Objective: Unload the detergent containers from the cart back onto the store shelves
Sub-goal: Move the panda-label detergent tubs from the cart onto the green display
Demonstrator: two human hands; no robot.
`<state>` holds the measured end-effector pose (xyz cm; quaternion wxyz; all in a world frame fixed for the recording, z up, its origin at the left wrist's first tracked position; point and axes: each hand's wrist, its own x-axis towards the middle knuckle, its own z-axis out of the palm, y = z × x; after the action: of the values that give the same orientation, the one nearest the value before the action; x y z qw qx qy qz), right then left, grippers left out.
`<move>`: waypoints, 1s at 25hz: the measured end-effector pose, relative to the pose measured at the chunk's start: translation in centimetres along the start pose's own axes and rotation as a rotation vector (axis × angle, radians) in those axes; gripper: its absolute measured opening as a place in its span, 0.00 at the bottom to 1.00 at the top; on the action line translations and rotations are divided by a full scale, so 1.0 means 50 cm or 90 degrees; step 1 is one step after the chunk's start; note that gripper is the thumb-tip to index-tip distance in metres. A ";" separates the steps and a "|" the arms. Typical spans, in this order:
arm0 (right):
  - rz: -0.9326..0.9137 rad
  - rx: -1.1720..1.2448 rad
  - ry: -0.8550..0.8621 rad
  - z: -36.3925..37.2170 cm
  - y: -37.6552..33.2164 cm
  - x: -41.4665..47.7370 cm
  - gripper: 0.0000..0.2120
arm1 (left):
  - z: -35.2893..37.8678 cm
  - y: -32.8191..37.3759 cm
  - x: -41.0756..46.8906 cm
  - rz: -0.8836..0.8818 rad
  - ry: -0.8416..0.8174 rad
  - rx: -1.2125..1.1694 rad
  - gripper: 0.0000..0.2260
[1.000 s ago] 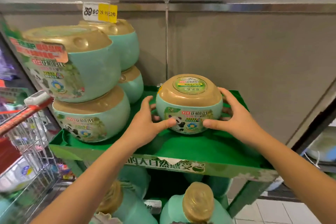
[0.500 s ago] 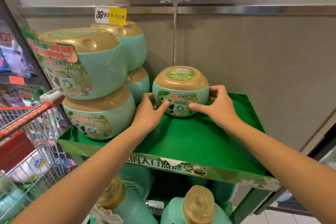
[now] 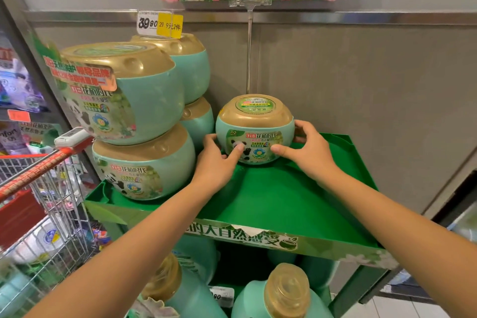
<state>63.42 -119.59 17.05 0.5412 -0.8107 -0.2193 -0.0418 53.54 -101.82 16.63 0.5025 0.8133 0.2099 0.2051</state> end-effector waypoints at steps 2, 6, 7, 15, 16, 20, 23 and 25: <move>0.007 -0.010 -0.006 -0.002 -0.003 -0.002 0.38 | -0.002 0.003 0.000 -0.002 -0.004 0.007 0.25; 0.059 -0.015 -0.033 -0.011 -0.016 -0.016 0.39 | -0.010 0.012 -0.001 -0.018 -0.024 0.042 0.25; 0.075 -0.019 -0.025 -0.014 -0.022 -0.023 0.38 | -0.012 0.016 -0.002 -0.025 -0.034 0.055 0.25; 0.013 0.091 0.107 -0.082 -0.069 -0.190 0.07 | -0.050 0.035 -0.151 0.163 0.014 -0.030 0.09; -0.004 0.112 0.105 -0.091 -0.077 -0.219 0.07 | -0.062 0.033 -0.179 0.169 0.001 -0.078 0.06; -0.023 0.168 0.050 -0.107 -0.079 -0.341 0.06 | -0.111 -0.008 -0.298 0.112 -0.018 -0.174 0.06; -0.040 0.231 0.036 -0.110 -0.066 -0.422 0.07 | -0.137 -0.069 -0.399 0.025 0.023 -0.178 0.06; -0.040 0.281 -0.005 -0.102 -0.054 -0.470 0.06 | -0.148 -0.119 -0.478 -0.057 0.057 -0.174 0.06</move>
<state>42.03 -130.62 14.30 0.7031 -0.6655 -0.2505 -0.0066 28.92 -107.09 11.34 0.6071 0.7173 0.2385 0.2449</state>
